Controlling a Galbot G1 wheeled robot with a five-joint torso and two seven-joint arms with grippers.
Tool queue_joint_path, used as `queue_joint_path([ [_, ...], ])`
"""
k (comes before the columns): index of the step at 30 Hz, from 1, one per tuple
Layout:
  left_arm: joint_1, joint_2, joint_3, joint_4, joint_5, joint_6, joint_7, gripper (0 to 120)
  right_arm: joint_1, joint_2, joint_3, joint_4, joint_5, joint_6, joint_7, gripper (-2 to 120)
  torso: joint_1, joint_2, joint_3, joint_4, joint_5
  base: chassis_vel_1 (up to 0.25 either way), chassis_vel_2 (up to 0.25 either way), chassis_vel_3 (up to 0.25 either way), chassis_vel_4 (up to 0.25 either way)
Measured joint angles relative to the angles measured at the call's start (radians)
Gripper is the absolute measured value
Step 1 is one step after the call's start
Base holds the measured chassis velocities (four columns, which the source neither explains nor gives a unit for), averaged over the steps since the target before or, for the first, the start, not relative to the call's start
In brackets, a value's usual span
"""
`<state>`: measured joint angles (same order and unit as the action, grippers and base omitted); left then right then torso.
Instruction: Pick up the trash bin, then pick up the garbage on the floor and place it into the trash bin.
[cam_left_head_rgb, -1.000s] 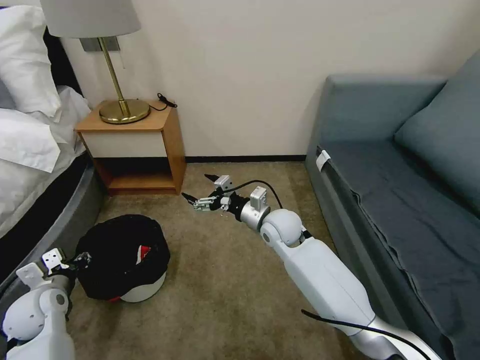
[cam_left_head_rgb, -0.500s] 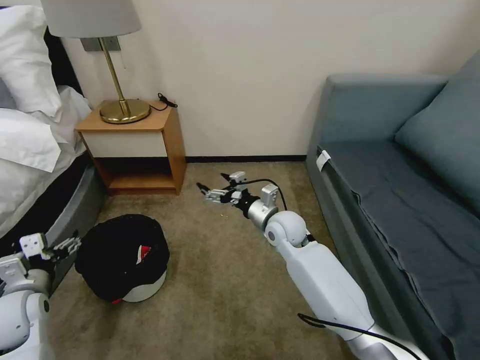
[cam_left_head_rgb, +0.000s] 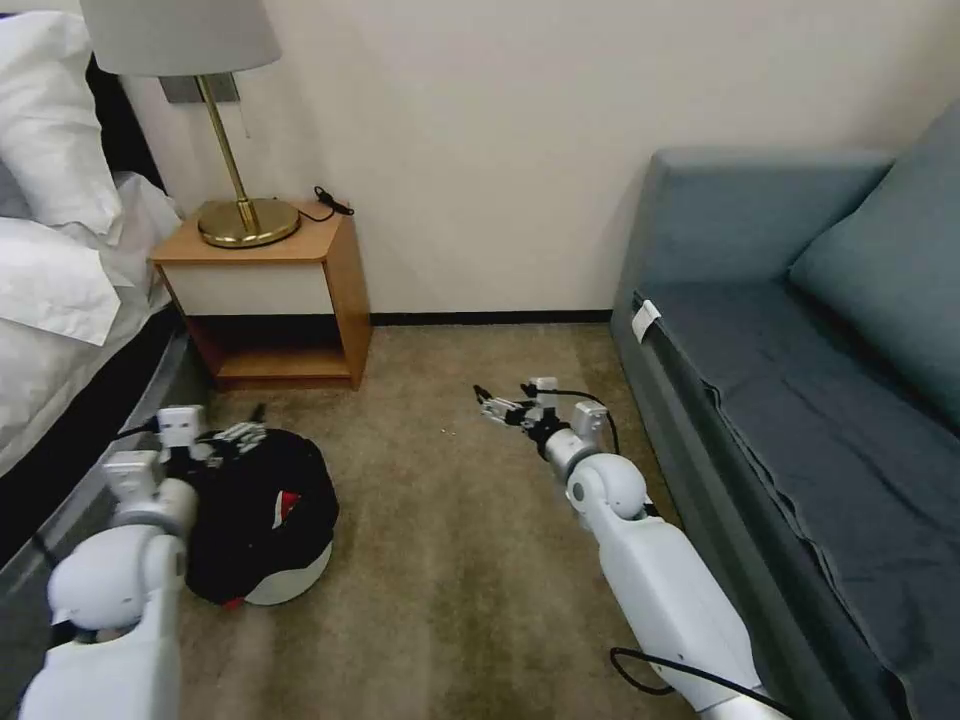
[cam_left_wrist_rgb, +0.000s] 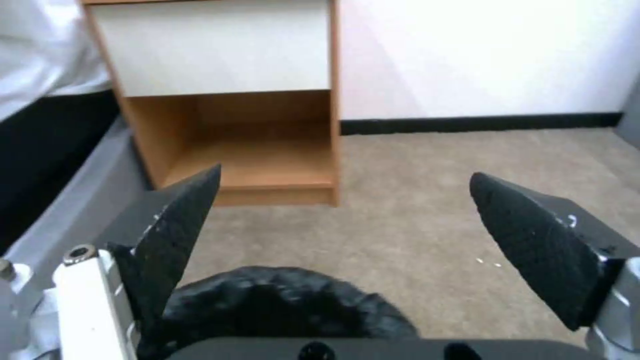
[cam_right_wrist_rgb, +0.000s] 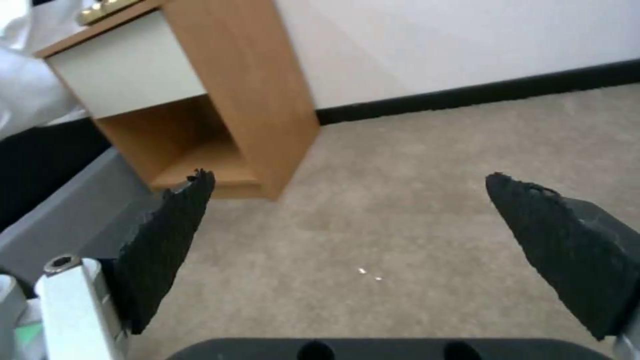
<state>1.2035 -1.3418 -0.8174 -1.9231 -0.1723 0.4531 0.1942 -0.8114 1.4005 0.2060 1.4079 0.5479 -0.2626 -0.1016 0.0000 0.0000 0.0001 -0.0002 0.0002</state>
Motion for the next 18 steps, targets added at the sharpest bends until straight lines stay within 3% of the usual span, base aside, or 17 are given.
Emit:
queue_joint_path([
  [1,-0.009,-0.002,0.029,0.015,0.022,-0.007,0.005,100,-0.003,0.002,0.016,-0.017,0.002,0.002,0.0,100,0.0,0.0,0.0,0.0001,0.0,0.0,0.0,0.0,0.0],
  [4,-0.019,-0.004,0.052,0.027,0.04,-0.01,0.01,100,-0.01,0.005,0.028,-0.037,0.003,0.007,0.0,100,0.0,0.0,0.0,-0.0001,0.0,0.0,0.0,0.0,0.0],
  [18,-0.02,-0.005,0.052,0.03,0.044,-0.01,0.009,100,-0.011,0.007,0.029,-0.042,0.003,0.009,-0.003,100,0.0,0.0,0.0,0.0002,-0.0002,0.0,0.0,0.0,0.0],
])
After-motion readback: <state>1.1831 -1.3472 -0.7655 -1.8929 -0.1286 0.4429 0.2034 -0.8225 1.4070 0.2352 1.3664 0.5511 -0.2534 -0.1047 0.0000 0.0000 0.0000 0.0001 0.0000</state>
